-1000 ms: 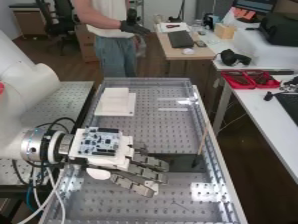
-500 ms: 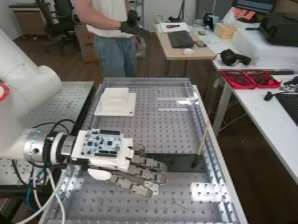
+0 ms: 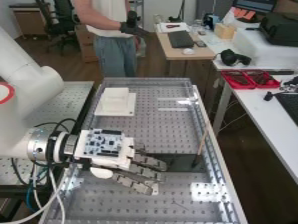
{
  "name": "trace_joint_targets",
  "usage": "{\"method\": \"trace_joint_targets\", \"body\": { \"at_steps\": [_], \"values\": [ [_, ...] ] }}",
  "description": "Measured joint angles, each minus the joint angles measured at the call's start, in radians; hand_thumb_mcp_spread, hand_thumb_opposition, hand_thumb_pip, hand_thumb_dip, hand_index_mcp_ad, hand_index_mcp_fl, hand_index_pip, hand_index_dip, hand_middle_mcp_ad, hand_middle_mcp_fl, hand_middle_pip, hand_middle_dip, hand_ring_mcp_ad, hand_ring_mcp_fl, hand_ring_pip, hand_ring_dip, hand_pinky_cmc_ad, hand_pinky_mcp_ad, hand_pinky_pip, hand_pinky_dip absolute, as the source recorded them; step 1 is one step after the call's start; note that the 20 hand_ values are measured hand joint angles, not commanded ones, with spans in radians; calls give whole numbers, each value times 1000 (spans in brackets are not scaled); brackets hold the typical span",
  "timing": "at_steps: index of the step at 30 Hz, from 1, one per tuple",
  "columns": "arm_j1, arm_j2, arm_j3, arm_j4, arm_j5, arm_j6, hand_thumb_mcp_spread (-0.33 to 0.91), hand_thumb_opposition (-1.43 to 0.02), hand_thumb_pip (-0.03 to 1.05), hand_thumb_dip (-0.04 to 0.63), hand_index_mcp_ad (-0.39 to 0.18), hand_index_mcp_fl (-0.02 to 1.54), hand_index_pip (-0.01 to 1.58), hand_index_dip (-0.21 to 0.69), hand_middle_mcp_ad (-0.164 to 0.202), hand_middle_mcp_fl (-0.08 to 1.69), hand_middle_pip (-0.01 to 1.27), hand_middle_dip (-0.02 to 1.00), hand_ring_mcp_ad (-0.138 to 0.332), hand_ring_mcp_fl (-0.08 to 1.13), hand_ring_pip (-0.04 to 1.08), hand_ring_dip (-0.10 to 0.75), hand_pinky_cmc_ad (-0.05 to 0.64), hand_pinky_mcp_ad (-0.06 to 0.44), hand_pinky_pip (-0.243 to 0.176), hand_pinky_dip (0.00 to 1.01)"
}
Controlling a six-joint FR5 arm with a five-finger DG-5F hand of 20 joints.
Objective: Grab the bearing and place it in the white container
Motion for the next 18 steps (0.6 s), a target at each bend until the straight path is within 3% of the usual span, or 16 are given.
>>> {"method": "trace_joint_targets", "body": {
  "at_steps": [18],
  "values": [
    [2,-15,2,18,23,16,469,-888,604,396,-145,148,1223,237,80,72,154,206,147,12,87,58,375,265,-91,178]
  ]
}}
